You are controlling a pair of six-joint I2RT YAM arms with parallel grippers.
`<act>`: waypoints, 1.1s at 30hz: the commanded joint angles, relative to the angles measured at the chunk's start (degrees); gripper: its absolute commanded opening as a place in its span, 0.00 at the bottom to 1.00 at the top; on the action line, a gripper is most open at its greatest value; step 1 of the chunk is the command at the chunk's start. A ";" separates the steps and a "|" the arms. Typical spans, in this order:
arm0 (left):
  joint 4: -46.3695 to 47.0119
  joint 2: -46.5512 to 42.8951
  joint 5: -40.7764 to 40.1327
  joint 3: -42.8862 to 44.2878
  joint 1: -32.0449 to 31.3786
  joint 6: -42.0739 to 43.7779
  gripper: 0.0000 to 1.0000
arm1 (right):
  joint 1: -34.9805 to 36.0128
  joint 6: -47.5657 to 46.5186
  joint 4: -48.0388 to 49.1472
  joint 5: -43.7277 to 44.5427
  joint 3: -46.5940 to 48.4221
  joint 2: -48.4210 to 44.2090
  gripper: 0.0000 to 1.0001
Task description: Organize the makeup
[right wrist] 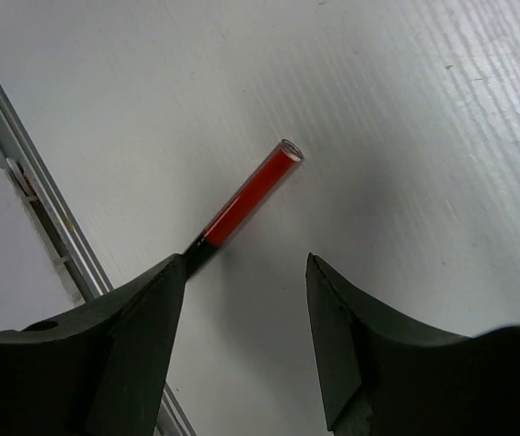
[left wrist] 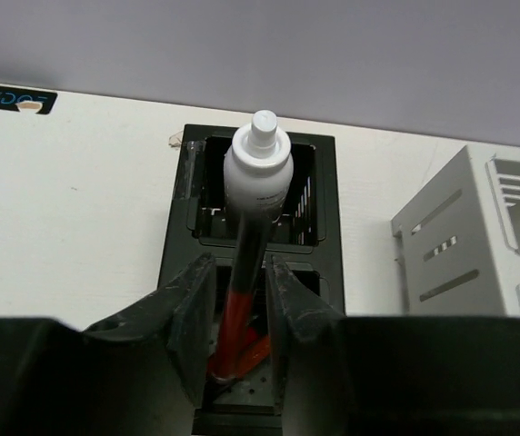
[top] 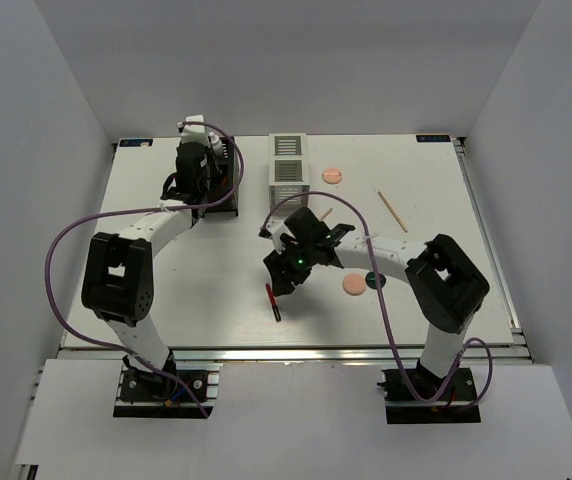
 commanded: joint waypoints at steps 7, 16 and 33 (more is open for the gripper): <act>2.13 -3.89 -0.37 -1.45 0.27 -1.74 0.51 | 2.19 5.55 -3.23 8.37 6.44 5.32 0.61; -1.64 -18.72 2.27 -5.05 0.27 -3.59 0.41 | 5.97 5.81 -6.40 13.30 10.65 9.80 0.54; -31.15 -63.28 1.56 -28.34 0.18 -19.65 0.61 | 9.75 7.22 -15.63 20.25 21.55 20.08 0.43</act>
